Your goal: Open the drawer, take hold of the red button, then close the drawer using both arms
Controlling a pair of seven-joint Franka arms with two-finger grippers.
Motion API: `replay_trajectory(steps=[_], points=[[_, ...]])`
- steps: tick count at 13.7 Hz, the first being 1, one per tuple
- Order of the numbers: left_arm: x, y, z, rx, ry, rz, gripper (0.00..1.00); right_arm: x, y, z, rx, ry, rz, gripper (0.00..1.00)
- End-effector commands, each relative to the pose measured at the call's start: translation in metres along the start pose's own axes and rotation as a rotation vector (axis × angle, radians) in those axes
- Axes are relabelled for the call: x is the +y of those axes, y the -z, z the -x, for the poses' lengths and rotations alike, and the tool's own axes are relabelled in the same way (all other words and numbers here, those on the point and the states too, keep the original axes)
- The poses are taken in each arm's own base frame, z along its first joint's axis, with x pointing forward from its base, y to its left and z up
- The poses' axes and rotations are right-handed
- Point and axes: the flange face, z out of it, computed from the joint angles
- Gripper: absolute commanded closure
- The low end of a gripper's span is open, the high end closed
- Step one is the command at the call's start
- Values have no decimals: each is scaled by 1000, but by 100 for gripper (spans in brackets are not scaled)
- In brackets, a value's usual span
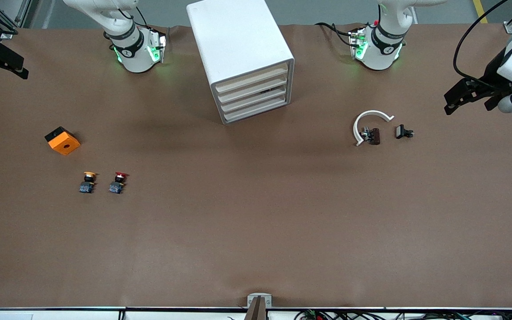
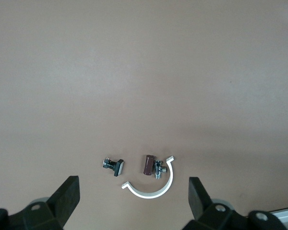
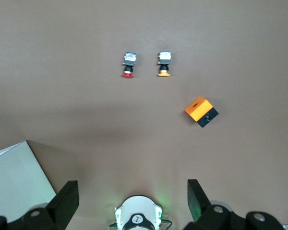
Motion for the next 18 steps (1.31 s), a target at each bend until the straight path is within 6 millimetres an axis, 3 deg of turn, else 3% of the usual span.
replay_trajectory(steps=[1,9,12,18], points=[[-3,17,-3,-10,-14,2,0,11,-3,7,17,-35,-57,0],[-1,19,0,-40,-20,9,0,7,5,3,68,-22,-53,0],[-2,29,0,-36,-19,15,0,6,8,4,72,-24,-47,0],[-1,26,-1,-54,-22,13,0,8,15,7,95,-27,-59,0]])
